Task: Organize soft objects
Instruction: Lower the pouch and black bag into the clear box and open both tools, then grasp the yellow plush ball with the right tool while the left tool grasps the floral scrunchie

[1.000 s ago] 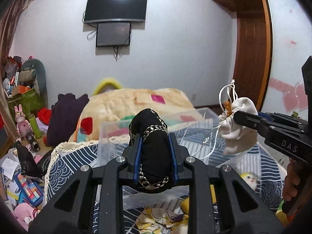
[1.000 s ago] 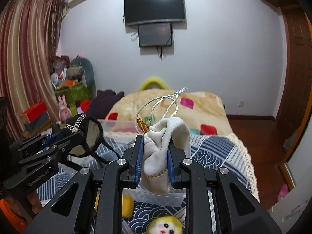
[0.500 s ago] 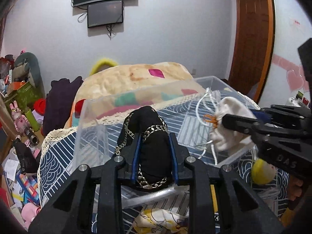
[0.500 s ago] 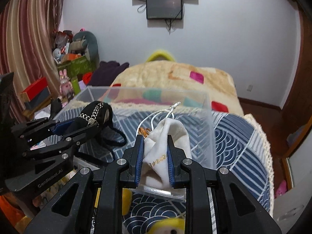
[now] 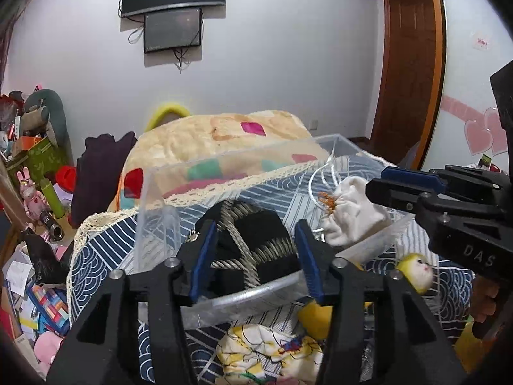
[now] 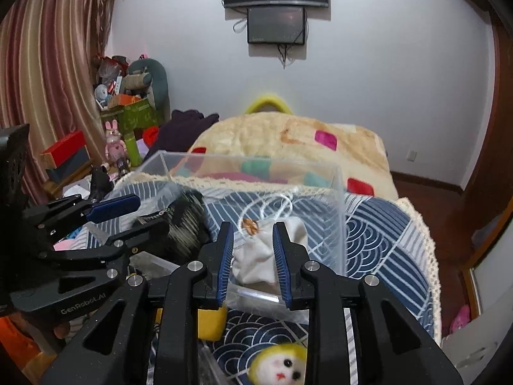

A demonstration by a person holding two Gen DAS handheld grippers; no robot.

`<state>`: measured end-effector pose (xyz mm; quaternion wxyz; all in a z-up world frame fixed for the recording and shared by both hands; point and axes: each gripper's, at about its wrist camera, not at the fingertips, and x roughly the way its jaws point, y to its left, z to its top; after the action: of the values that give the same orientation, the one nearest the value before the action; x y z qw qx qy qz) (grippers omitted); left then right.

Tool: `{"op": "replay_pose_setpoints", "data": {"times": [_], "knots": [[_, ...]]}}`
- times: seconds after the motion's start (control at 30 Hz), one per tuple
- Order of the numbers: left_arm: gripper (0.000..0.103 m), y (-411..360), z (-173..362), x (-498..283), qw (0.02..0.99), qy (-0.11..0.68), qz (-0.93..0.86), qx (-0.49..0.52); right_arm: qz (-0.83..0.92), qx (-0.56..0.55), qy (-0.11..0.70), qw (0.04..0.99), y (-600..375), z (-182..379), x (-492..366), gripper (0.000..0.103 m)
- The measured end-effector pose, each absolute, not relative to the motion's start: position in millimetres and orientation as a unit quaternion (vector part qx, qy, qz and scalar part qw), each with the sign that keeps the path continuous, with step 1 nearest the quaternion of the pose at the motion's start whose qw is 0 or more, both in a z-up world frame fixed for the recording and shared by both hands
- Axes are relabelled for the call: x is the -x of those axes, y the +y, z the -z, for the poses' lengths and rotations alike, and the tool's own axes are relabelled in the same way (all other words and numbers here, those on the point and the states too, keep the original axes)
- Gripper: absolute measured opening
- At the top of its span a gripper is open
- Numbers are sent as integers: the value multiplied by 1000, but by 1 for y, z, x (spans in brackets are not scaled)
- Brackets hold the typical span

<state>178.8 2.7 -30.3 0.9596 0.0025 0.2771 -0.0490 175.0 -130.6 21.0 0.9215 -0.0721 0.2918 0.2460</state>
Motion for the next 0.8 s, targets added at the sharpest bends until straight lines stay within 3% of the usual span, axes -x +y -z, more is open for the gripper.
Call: {"op": "replay_pose_setpoints", "data": {"times": [0.2,0.37,0.47,0.57,0.8], "knots": [[65,5,11,-156,965,256,54,3,-244,69,254,933,-138,-38,-159,42],[88,13,-5,-132,972,229,45,9,-244,62,225,941,-148,-48,-143,63],[96,18,-7,-119,974,221,40,16,-238,62,215,945,-153,-48,-135,65],[98,21,-1,-111,973,229,31,5,-233,65,216,946,-156,-44,-129,72],[98,24,31,-107,961,275,27,1,-227,70,253,938,-165,-15,-128,73]]}}
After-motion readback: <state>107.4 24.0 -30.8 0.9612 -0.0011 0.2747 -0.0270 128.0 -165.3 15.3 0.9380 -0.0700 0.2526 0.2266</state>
